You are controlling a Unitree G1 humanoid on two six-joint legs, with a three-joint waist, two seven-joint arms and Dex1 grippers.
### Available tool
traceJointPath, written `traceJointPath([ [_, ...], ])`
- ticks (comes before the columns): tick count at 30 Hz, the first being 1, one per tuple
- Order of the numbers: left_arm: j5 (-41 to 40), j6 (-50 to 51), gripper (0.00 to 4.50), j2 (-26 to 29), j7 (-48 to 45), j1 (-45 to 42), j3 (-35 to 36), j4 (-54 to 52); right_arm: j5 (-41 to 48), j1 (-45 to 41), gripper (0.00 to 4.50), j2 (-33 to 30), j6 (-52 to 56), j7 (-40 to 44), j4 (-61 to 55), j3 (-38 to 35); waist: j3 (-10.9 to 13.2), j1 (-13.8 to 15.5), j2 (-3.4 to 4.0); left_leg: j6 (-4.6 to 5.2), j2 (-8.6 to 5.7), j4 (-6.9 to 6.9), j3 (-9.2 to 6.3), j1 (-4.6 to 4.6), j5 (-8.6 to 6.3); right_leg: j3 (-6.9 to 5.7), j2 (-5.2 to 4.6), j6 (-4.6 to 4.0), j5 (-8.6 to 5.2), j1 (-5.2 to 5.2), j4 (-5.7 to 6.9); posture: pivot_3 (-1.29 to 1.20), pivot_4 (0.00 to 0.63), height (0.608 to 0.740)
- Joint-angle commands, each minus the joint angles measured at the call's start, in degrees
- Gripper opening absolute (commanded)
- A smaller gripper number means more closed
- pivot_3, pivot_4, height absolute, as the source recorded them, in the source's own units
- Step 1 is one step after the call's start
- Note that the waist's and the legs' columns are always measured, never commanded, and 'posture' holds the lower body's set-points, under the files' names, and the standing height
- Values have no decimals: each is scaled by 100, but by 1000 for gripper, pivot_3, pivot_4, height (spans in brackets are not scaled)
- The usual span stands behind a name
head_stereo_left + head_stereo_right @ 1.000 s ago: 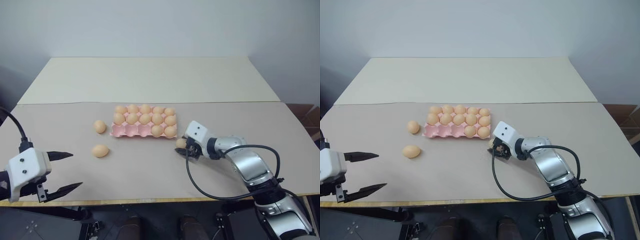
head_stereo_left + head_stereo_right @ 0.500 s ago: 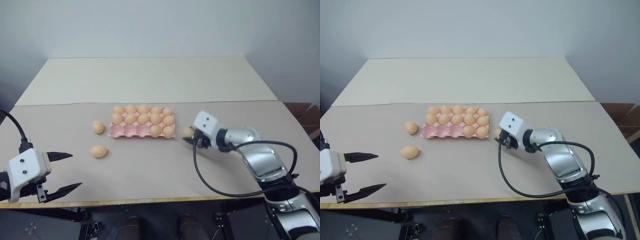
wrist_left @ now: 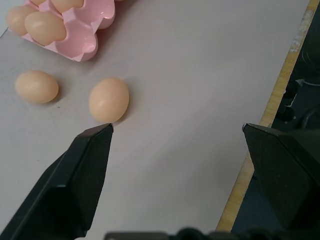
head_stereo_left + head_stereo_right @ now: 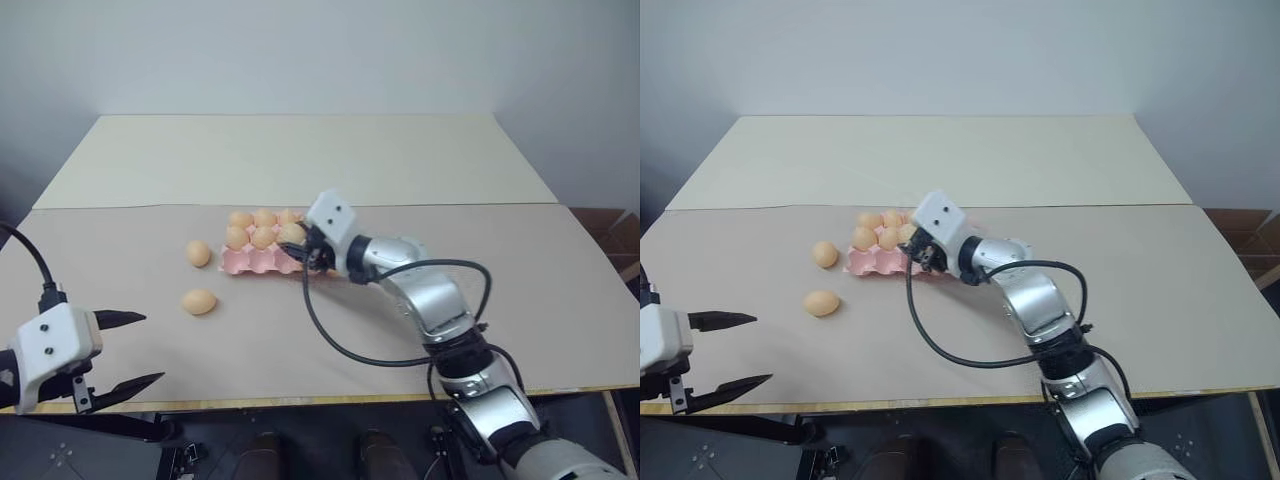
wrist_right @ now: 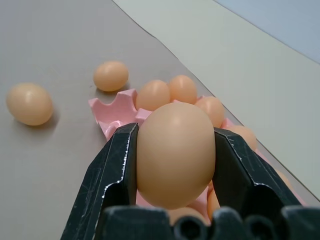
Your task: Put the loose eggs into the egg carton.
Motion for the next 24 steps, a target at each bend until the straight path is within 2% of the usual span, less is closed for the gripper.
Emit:
traceJointPath([
  [1,-59,48,4500,-66,58,40,215,-184,-138,-205,1925,190,-580,-115,445,18,0,-7,0,0,-1,0,1,0,0,0,0,0,0,1,-1,0,150,740],
  [6,-49,87,4500,-155,105,120,219,-292,-453,-375,1925,418,-1238,-315,1228,108,0,-17,0,-1,1,0,0,1,0,0,2,0,0,-1,2,0,150,740],
  [14,-16,68,4500,-174,180,114,196,-278,-539,-426,4474,515,-1630,-240,1604,78,0,-25,0,-3,1,-1,0,0,2,2,0,-1,0,-4,4,0,150,740],
  [20,-8,38,4500,-125,196,44,81,-235,-450,-320,4474,380,-1248,-168,803,-107,0,-21,1,-3,4,-1,-1,0,2,2,0,-1,0,-5,8,0,150,740],
  [24,-8,24,4500,-128,198,13,72,-203,-70,-62,4474,-181,-646,377,-345,-350,0,1,0,-3,3,-1,-4,-5,1,-1,-4,-1,0,-4,-1,0,150,740],
])
